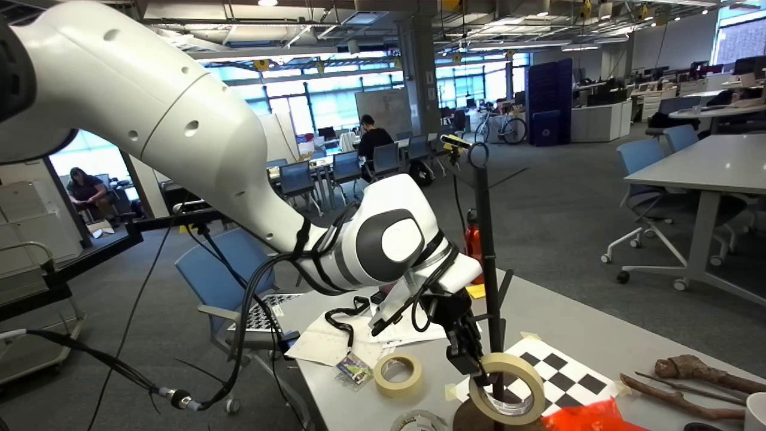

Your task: Take the masking tape on the object and put it on the table

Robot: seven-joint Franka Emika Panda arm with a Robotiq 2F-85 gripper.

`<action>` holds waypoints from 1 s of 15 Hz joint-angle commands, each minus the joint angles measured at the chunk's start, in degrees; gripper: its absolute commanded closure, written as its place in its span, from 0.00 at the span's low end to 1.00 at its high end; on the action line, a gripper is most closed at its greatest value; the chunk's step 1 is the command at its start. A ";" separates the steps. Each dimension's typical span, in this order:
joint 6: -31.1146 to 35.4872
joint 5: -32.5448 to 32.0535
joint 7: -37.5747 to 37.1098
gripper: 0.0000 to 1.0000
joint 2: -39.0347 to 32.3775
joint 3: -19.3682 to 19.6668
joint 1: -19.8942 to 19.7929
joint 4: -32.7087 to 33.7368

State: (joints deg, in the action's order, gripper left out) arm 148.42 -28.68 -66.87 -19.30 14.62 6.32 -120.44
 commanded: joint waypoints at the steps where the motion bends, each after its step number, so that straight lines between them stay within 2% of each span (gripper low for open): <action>1: -1.34 -3.49 -3.77 0.93 1.63 1.28 1.30 -0.81; 15: -1.41 -5.26 -4.12 0.93 7.20 0.28 -0.41 -6.02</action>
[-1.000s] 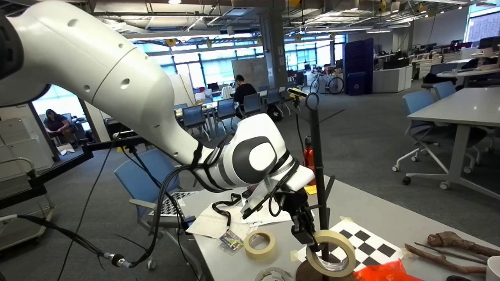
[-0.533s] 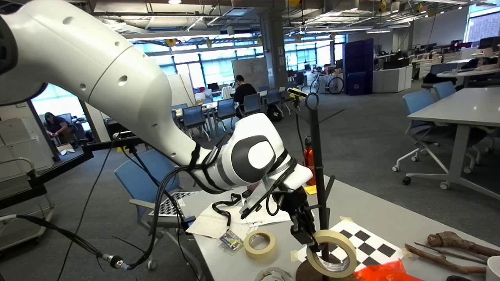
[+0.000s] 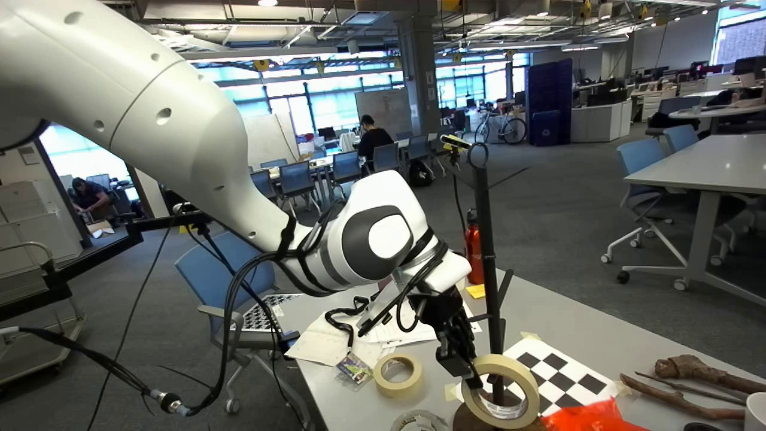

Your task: Take the masking tape on the object and put it on the table

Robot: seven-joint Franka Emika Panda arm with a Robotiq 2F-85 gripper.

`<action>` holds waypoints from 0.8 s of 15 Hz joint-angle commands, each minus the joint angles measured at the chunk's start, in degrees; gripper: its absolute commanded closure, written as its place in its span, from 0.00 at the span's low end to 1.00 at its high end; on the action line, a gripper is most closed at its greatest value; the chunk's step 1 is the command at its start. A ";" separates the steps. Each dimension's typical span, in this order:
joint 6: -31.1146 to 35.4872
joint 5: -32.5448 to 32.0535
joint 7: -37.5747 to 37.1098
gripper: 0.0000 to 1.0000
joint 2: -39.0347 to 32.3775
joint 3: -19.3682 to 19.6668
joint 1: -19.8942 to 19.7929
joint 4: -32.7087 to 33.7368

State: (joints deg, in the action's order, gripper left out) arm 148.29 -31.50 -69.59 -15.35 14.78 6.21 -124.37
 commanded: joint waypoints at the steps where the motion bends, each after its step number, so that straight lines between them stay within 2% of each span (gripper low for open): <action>1: -1.37 -2.88 -1.66 0.93 3.93 0.06 -0.33 -2.58; 12: -1.73 -10.22 -4.85 0.93 10.60 -1.39 -3.70 -7.32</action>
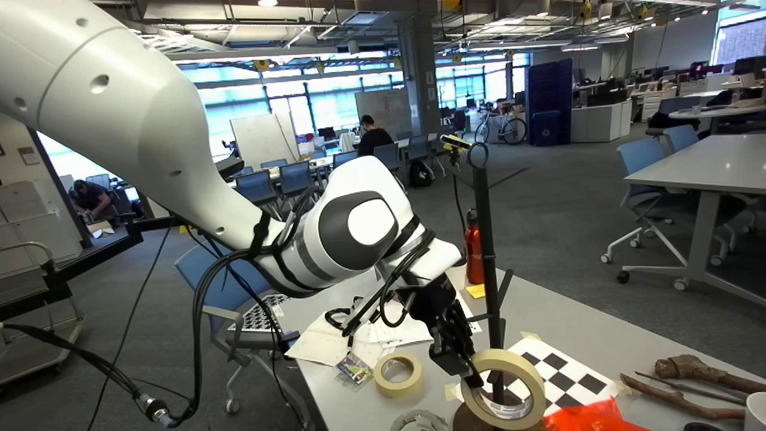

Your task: Take the masking tape on the object and put it on the table

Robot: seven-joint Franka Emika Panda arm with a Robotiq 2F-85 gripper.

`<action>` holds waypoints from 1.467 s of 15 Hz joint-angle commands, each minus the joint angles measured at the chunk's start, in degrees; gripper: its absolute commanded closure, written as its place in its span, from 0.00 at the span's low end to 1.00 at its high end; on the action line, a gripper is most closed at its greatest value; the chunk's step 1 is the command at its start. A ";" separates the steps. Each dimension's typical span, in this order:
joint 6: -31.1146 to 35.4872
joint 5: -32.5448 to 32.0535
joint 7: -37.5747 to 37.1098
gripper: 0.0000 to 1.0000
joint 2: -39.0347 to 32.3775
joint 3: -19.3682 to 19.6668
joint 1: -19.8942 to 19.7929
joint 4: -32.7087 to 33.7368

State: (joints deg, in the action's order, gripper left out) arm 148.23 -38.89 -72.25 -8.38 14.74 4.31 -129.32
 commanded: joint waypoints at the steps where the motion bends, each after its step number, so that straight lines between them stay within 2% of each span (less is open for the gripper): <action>1: -1.77 -3.04 -2.20 0.93 4.19 -1.55 -2.23 -2.95; 7: -2.28 -1.08 0.07 0.93 8.38 -3.82 -4.17 -7.82; 12: -2.26 2.25 3.08 0.93 10.88 -7.35 -4.32 -11.54; 17: -2.14 10.06 9.38 0.93 11.39 -10.50 -3.98 -13.05; 22: -0.77 17.10 16.25 0.93 8.97 -13.31 -3.22 -11.14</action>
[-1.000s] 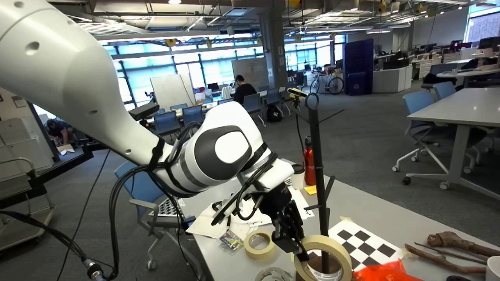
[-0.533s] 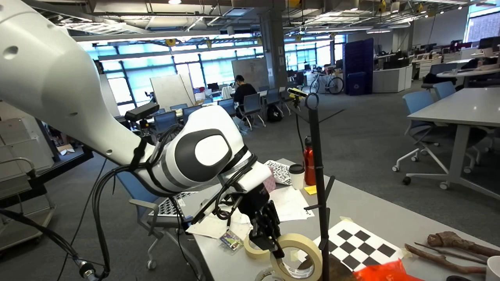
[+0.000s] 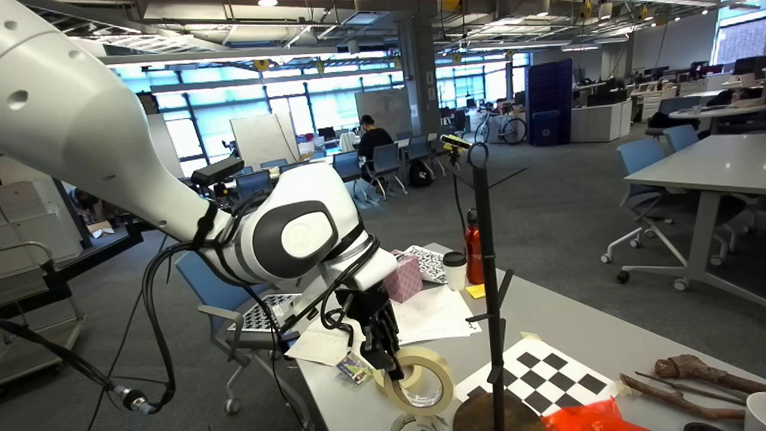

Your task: Take the masking tape on the object and put it on the table

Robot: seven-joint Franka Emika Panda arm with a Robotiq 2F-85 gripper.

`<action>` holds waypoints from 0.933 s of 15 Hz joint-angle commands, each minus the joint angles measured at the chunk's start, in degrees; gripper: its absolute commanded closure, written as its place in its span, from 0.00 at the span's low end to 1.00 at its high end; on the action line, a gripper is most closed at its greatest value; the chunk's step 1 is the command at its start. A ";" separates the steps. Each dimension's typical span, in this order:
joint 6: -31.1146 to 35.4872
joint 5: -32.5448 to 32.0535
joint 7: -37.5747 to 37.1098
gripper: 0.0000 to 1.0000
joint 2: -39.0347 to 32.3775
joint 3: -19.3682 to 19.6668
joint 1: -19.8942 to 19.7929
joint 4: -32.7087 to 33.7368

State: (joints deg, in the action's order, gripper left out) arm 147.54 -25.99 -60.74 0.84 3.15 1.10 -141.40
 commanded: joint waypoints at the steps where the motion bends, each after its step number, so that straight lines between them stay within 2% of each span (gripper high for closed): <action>1: -0.04 6.14 6.35 0.93 -0.61 -2.29 0.19 1.23; 9: 5.17 14.34 13.67 0.93 -6.89 -5.37 1.88 5.85; 14: 9.35 26.18 20.78 0.93 -12.37 -7.53 2.82 10.22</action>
State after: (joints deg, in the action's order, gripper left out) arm 154.58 -7.33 -45.51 -7.77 -3.27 3.28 -134.77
